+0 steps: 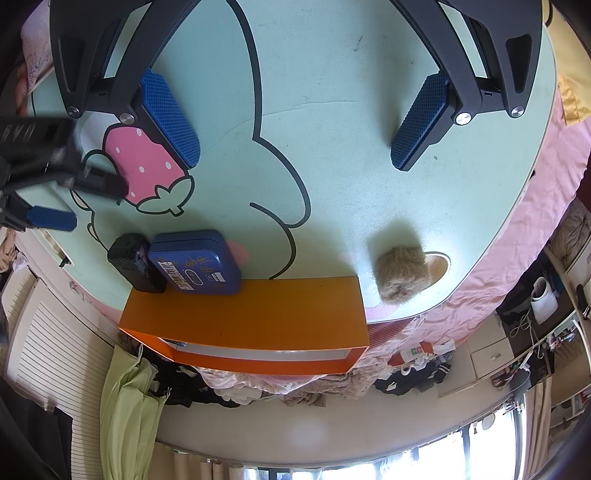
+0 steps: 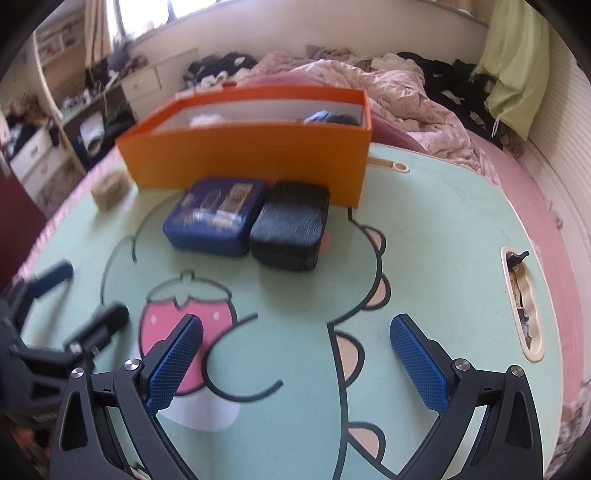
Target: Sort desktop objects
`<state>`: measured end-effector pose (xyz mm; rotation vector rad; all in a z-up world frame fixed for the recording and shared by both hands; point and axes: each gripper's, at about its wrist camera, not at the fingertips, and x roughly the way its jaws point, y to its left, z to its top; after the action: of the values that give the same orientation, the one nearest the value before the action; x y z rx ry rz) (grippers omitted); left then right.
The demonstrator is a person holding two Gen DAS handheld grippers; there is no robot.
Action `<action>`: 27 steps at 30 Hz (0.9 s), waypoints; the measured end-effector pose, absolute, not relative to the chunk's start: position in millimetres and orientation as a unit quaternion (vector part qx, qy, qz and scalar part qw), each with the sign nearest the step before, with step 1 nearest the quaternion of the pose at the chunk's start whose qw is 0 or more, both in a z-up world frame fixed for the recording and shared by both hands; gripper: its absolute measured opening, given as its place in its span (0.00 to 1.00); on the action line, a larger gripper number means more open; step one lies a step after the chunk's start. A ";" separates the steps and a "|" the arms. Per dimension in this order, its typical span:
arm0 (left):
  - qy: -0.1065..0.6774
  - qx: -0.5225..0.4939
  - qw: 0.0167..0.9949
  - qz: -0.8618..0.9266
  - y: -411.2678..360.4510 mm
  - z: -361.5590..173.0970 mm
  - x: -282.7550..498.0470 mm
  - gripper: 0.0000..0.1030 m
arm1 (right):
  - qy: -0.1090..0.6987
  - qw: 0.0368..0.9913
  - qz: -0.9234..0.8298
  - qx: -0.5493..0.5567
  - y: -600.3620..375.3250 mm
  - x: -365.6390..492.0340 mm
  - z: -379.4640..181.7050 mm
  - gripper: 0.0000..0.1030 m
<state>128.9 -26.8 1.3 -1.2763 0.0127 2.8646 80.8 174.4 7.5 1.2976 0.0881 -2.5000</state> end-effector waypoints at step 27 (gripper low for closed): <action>0.004 -0.407 0.003 0.914 -27.6 0.6 130.0 1.00 | 0.003 0.171 -0.872 0.459 151.2 18.4 20.1 0.60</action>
<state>130.0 -27.6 0.6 -1.2750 0.0126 2.8651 18.4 151.2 20.1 1.3044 0.0094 -2.4754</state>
